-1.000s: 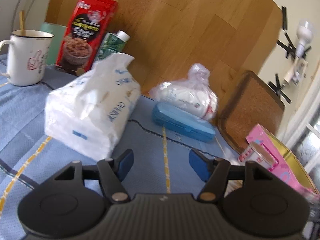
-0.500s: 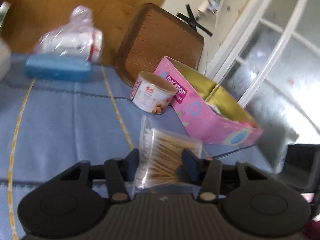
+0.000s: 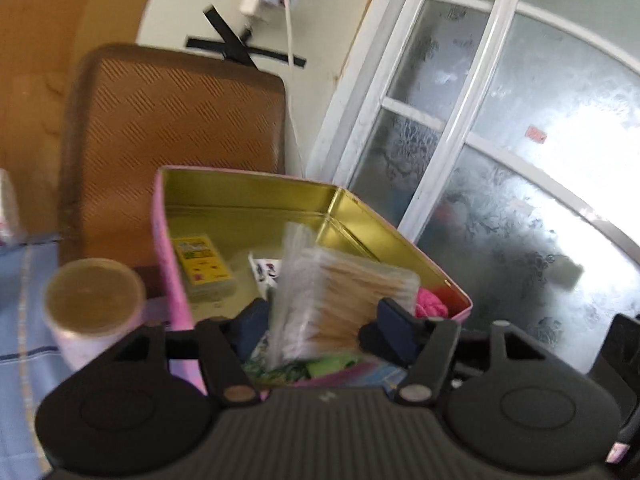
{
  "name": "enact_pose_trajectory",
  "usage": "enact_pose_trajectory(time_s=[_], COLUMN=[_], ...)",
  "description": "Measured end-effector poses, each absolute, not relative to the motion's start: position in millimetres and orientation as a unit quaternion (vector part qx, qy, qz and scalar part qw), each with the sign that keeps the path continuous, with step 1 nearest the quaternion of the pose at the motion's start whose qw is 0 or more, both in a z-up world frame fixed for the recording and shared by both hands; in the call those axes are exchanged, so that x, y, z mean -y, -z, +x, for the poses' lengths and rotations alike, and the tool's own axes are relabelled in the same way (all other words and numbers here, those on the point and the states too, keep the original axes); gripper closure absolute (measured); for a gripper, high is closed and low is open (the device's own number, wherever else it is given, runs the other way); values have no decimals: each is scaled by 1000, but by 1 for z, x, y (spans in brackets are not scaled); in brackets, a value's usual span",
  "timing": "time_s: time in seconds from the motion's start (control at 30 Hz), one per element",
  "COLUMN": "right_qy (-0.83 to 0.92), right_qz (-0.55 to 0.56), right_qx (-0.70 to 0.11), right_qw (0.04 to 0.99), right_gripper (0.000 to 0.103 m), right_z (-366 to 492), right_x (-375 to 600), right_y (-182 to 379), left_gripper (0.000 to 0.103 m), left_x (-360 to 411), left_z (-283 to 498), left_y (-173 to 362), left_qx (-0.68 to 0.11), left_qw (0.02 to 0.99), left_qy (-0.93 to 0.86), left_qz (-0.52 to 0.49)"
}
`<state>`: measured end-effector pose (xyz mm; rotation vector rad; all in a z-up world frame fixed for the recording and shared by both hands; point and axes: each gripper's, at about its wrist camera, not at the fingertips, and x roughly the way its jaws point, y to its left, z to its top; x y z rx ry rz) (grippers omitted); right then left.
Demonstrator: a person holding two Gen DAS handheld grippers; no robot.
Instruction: Organize soft objects
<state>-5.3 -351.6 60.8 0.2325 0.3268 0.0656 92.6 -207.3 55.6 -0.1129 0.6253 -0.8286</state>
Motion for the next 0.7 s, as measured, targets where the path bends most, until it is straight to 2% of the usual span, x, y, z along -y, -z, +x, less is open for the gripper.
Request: enact_pose_trajectory(time_s=[0.07, 0.13, 0.17, 0.2, 0.23, 0.37, 0.5, 0.7], right_qy=[17, 72, 92, 109, 125, 155, 115, -11], right_qz=[93, 77, 72, 70, 68, 85, 104, 82], right_qx=[-174, -190, -189, -183, -172, -122, -93, -105], right_qw=[980, 976, 975, 975, 975, 977, 983, 991], right_gripper=[72, 66, 61, 45, 36, 36, 38, 41], right_z=[3, 15, 19, 20, 18, 4, -7, 4], right_x=[366, 378, 384, 388, 393, 393, 377, 326], right_y=[-55, -50, -47, -45, -44, -47, -52, -61], left_gripper=[38, 37, 37, 37, 37, 37, 37, 36], left_x=[222, 228, 230, 229, 227, 207, 166, 58], left_z=[97, 99, 100, 99, 99, 94, 77, 65], left_y=[-50, -45, -43, -41, -40, -41, -41, -20], left_qx=[-303, -307, -310, -311, -311, -306, -289, -303], left_qw=[870, 874, 875, 876, 877, 883, 887, 904], left_qy=[387, 375, 370, 368, 366, 355, 356, 290], left_qz=[-41, -33, -31, -31, -30, -35, -52, -85])
